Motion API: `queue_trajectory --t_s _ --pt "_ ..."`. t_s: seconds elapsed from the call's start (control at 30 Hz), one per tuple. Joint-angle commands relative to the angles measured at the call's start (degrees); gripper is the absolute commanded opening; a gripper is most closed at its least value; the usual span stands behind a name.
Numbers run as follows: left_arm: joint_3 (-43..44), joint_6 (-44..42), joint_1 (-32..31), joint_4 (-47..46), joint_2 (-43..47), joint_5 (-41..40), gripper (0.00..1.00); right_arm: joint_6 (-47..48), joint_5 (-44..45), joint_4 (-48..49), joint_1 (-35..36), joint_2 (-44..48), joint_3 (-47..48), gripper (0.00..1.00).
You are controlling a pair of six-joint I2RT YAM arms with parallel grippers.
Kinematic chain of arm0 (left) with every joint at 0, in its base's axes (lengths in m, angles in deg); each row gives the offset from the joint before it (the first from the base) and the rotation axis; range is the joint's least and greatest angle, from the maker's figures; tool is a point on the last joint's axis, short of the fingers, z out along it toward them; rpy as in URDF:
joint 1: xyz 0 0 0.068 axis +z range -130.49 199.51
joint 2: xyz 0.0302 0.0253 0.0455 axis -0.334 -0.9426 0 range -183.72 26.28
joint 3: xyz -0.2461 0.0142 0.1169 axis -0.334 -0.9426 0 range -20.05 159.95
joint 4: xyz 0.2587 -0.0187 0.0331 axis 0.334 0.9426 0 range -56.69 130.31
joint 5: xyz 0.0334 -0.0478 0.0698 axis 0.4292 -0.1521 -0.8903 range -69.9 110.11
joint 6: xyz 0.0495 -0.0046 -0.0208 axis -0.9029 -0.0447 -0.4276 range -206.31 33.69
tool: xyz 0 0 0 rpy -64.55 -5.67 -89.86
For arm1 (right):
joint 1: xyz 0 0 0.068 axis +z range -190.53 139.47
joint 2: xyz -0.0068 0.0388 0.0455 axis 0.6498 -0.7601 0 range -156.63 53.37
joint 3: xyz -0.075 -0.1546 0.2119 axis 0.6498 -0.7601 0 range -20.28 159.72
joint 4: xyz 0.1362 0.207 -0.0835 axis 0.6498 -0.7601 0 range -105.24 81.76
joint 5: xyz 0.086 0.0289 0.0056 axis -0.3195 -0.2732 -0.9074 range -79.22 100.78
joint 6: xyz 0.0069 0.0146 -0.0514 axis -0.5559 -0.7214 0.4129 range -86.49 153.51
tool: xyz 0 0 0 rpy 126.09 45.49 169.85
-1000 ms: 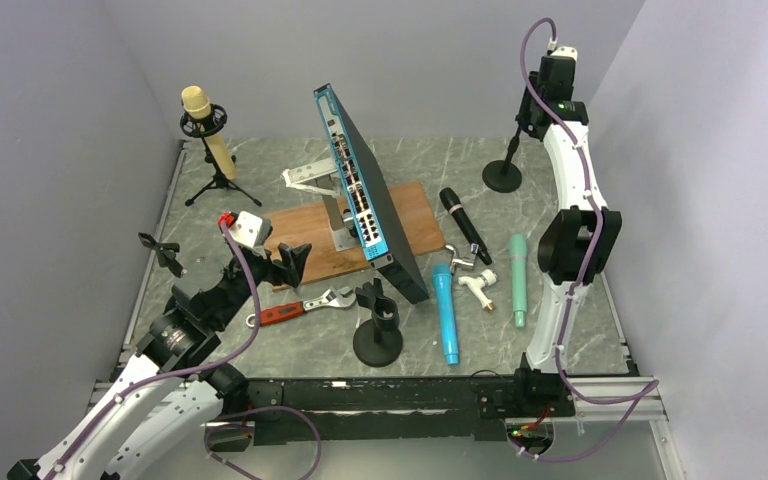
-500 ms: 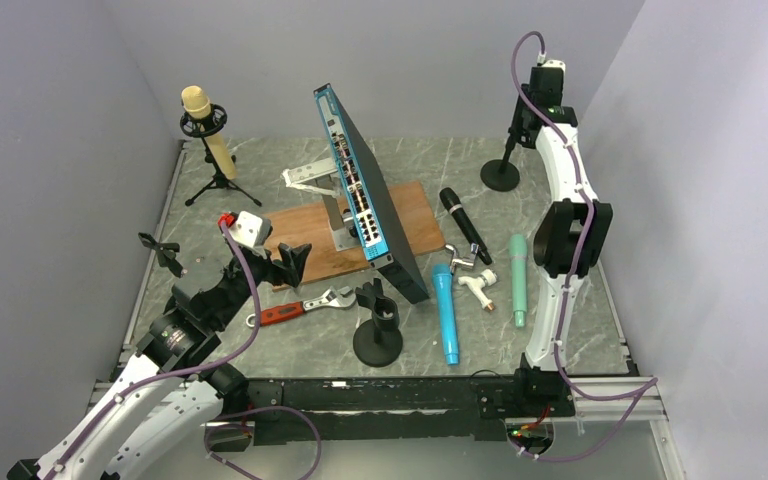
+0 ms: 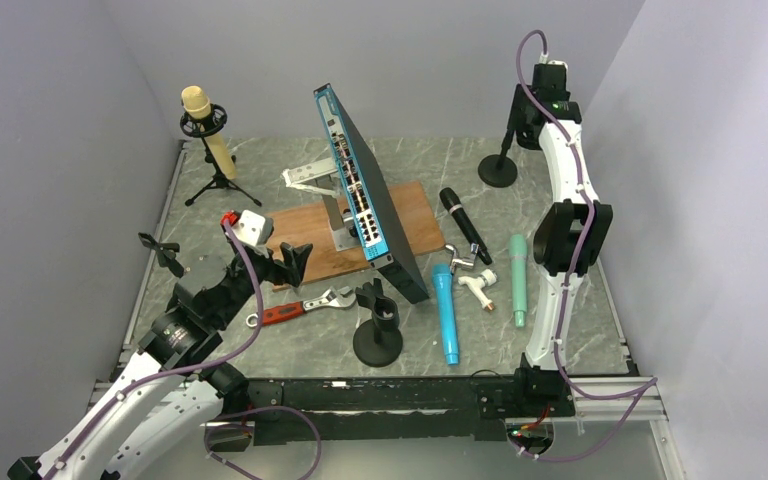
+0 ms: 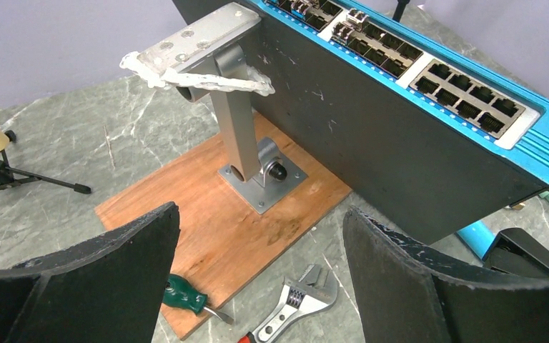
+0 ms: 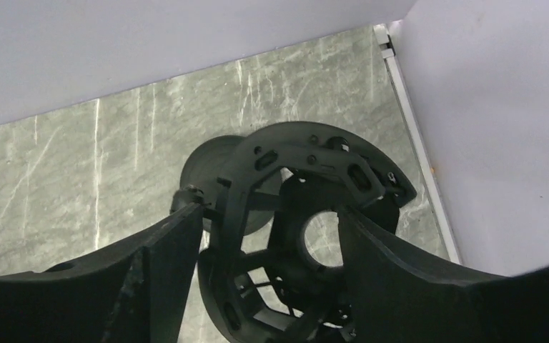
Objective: Remove the microphone from the stand
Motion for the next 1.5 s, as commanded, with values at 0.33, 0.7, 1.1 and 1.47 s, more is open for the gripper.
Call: queue_trajectory --t_s 0.33,0.7,1.1,1.47 --pt "-0.1 -0.5 0.2 -1.8 0.8 -1.0 0.88 -0.2 -0.3 -2.6 1.7 18.5 -6.9 1.0" --pt "-1.4 -3.1 0.3 -3.1 2.0 -3.8 0.9 -6.8 0.0 -2.0 9.5 38.1 -29.1 1.0" --pt "4.6 9.5 0.1 9.4 -1.1 -11.9 0.95 -27.1 -16.5 12.7 18.7 79.1 -82.0 1.0" --pt "23.1 18.6 5.3 27.9 -11.1 -12.1 0.99 -24.5 -19.5 12.3 18.7 97.6 -94.6 1.0"
